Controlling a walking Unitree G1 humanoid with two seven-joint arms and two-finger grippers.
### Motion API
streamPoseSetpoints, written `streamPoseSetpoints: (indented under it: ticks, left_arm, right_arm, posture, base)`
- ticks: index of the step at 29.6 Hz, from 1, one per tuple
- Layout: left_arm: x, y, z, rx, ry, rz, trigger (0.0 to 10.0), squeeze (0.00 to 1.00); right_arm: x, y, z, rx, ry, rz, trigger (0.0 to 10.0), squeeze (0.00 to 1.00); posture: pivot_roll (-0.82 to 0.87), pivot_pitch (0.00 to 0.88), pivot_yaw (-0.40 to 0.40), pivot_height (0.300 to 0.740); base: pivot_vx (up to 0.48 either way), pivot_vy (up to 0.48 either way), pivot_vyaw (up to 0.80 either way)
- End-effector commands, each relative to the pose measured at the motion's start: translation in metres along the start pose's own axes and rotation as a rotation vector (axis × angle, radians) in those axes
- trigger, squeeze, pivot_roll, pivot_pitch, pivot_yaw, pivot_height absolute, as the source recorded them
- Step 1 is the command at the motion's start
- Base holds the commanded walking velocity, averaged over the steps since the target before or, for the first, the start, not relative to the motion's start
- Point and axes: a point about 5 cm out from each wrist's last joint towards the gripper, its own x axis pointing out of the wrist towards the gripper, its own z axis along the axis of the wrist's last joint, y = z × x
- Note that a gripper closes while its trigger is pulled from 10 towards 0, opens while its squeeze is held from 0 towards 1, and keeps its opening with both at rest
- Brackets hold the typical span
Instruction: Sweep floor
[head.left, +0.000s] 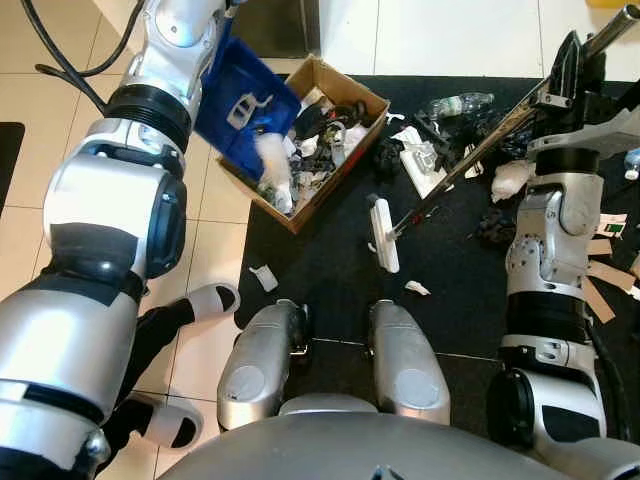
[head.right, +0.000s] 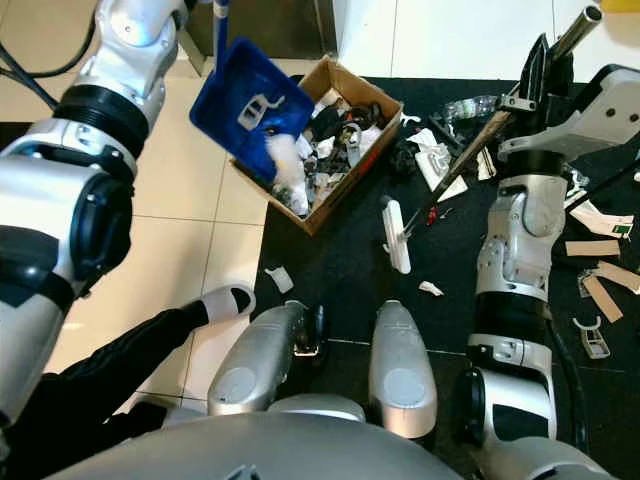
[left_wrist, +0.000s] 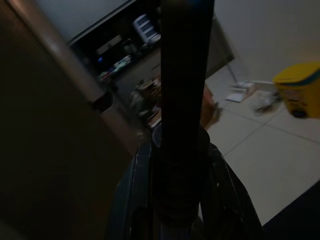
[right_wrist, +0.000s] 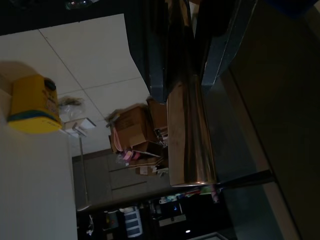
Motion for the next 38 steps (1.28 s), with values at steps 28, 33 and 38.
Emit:
streamPoseSetpoints:
  ticks: [28,33,38]
  left_arm:
    - [0.009,-0.030,0.035,0.194,-0.259,-0.198,10.0,0.00]
    - [0.014,0.004,0.040,0.098,-0.235,-0.023,10.0,0.00]
    - [0.011,0.033,0.048,0.111,-0.270,0.093,10.0,0.00]
  right_arm:
    - [-0.002,0.006,0.005,0.009,-0.027,-0.017,10.0,0.00]
    - [-0.003,0.005,0.005,0.009,-0.028,-0.022,10.0,0.00]
    - [-0.002,0.005,0.004,0.009,-0.028,-0.022,10.0,0.00]
  posture:
    - [-0.08,0.122,0.190,0.740]
    - [-0.07,0.117,0.190,0.740]
    - [-0.06,0.109,0.186,0.740]
  base:
    - [0.000,0.000,0.00]
    - [0.000,0.000,0.00]
    - [0.000,0.000,0.00]
